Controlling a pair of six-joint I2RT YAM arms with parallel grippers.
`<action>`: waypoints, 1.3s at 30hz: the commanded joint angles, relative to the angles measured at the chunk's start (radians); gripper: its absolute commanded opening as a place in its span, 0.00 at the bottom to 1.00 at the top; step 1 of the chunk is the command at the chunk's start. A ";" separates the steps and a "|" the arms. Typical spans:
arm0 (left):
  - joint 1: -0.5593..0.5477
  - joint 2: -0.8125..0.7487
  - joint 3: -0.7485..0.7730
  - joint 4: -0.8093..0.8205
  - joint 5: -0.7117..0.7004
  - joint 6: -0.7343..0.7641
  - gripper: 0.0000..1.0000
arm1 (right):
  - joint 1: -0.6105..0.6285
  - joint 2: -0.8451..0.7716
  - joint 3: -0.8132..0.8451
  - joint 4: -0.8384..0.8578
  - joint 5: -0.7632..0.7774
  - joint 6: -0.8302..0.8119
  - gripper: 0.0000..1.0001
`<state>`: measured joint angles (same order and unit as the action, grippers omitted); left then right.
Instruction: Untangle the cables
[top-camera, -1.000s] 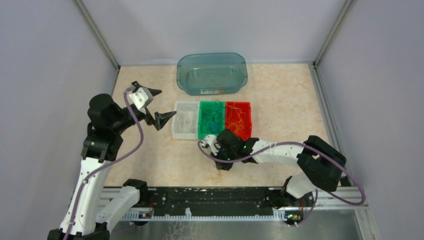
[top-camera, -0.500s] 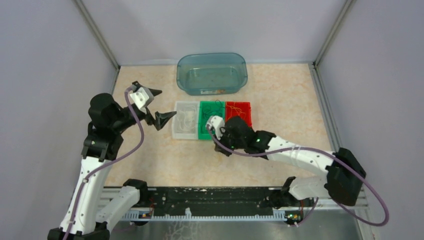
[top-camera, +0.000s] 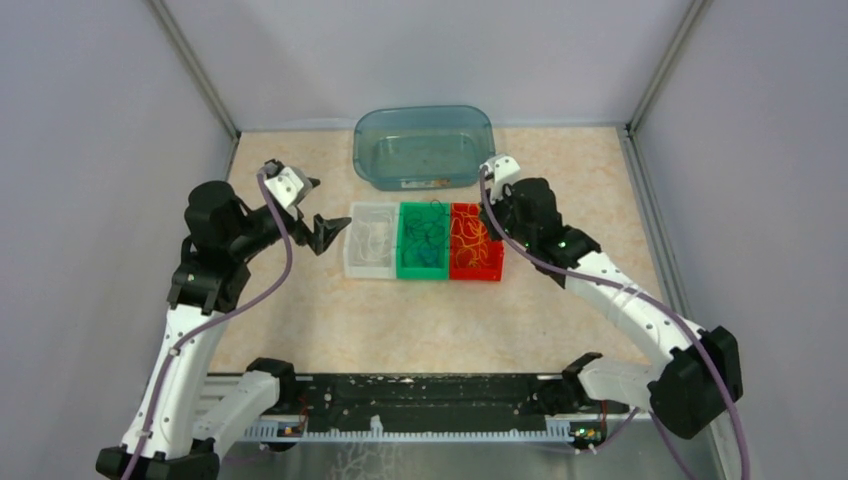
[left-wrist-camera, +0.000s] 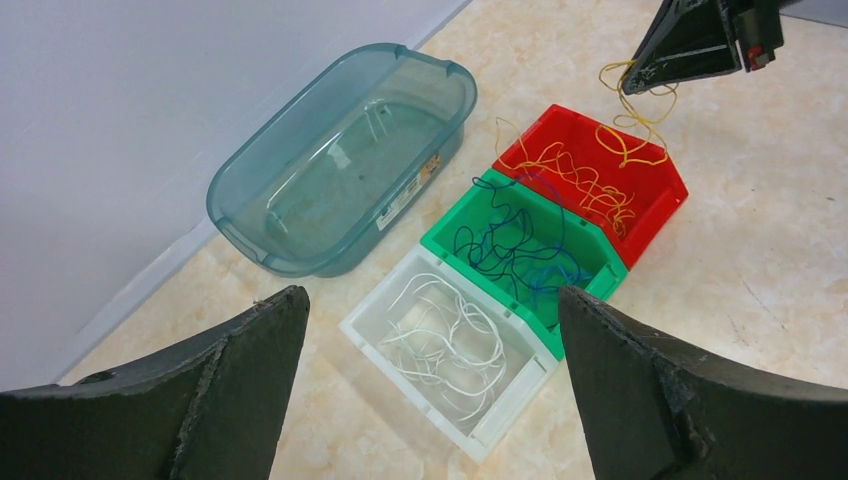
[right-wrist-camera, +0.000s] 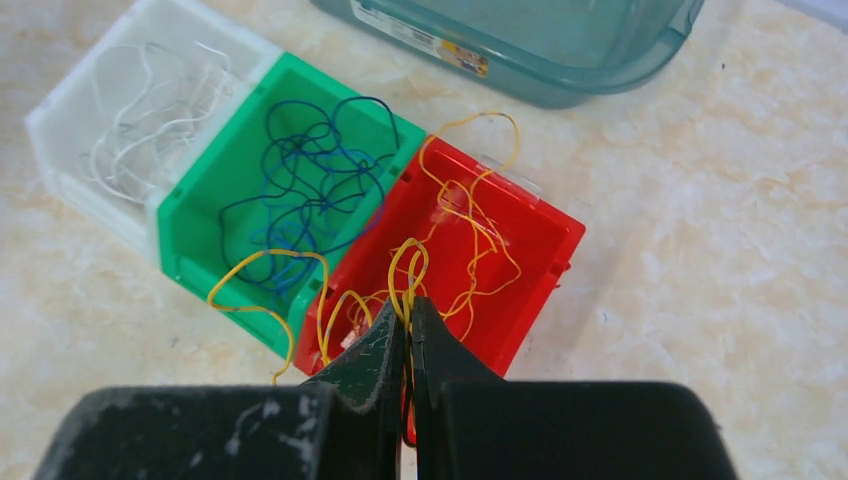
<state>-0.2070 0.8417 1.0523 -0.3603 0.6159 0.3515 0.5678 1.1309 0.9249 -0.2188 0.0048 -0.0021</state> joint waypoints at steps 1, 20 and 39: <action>0.001 0.000 0.037 -0.007 -0.043 -0.021 1.00 | -0.037 0.076 0.019 0.080 0.052 0.025 0.00; 0.001 0.012 0.010 -0.001 -0.079 -0.030 1.00 | -0.037 0.351 0.013 0.200 0.145 -0.062 0.16; 0.224 0.207 -0.180 0.221 -0.050 -0.072 1.00 | -0.260 -0.076 -0.193 0.321 0.335 0.278 0.99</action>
<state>-0.0666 0.9855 0.9798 -0.2619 0.5411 0.3035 0.4519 1.2045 0.8291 -0.0105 0.2096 0.0982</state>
